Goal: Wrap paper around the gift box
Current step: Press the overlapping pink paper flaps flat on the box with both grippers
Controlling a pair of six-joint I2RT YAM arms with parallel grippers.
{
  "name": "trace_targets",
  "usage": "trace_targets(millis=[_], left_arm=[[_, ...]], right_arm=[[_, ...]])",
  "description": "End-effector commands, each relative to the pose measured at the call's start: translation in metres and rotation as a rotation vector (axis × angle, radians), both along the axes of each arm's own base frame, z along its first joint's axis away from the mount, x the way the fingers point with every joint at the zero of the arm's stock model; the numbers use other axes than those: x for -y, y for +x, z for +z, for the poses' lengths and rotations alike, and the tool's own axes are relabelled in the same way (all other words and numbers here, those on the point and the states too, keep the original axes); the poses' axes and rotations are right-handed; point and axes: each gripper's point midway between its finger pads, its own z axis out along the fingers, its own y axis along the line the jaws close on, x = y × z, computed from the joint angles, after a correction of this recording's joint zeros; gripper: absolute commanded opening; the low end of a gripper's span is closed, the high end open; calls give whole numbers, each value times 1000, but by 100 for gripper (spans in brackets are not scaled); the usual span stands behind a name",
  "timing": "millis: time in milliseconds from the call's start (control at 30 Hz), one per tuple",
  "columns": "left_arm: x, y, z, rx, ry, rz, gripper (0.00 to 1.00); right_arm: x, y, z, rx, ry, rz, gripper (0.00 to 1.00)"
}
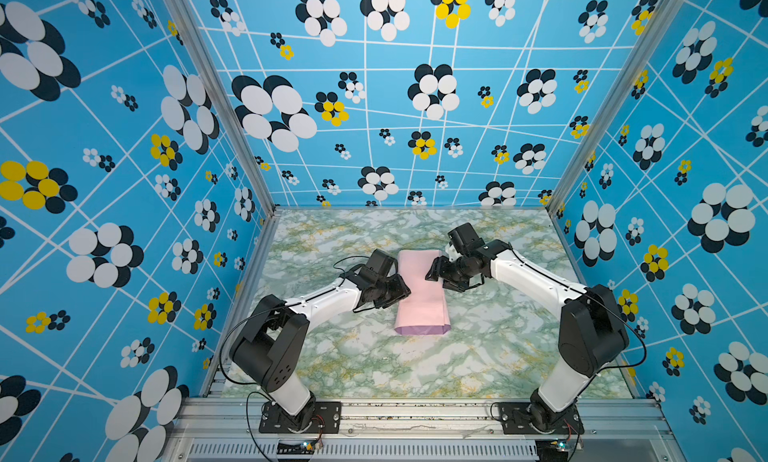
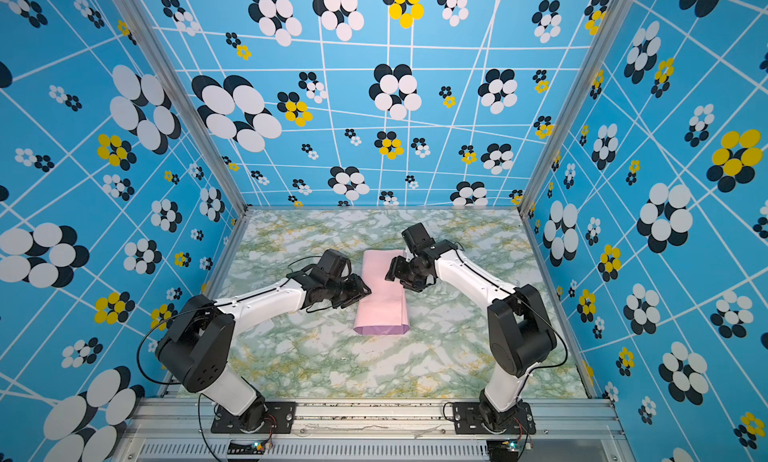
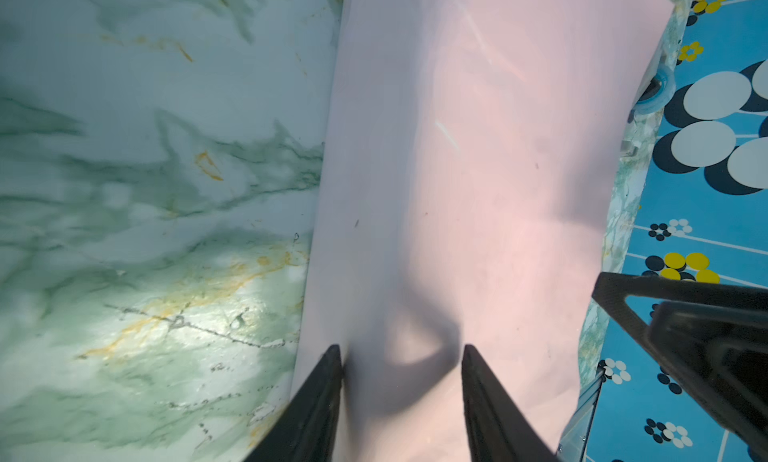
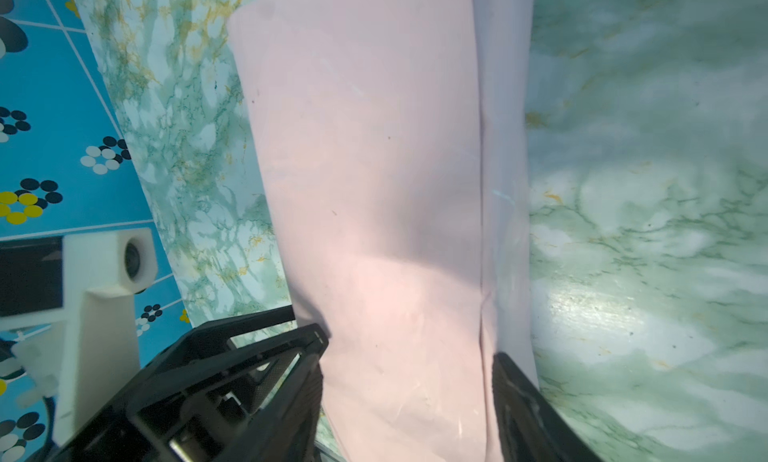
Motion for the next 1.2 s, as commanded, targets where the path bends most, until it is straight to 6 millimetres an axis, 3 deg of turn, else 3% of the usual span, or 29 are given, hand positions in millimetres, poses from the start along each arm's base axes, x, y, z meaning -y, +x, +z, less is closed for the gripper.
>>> trace_targets(millis=[0,200,367,467,533,667,1033,1167], left_arm=[[5,3,5,7,12,-5,49],[5,3,3,5,26,1,49],[1,3,-3,-2,62,1,48],[0,3,-5,-6,71,-2,47],[1,3,-5,-7,72,-6,47],[1,3,-5,-6,72,-5,46],[5,7,-2,1,71,-12,46],[7,10,2,9,79,-24,47]], right_arm=[[11,-12,-21,-54,-90,3,65],[13,-13,-29,-58,-146,19,59],[8,-10,4,14,-93,25,65],[16,-11,26,53,-74,22,69],[28,-11,31,58,-83,13,70],[43,-4,13,18,-111,21,71],[10,13,-24,-56,-70,121,70],[9,10,-34,-75,-86,123,60]])
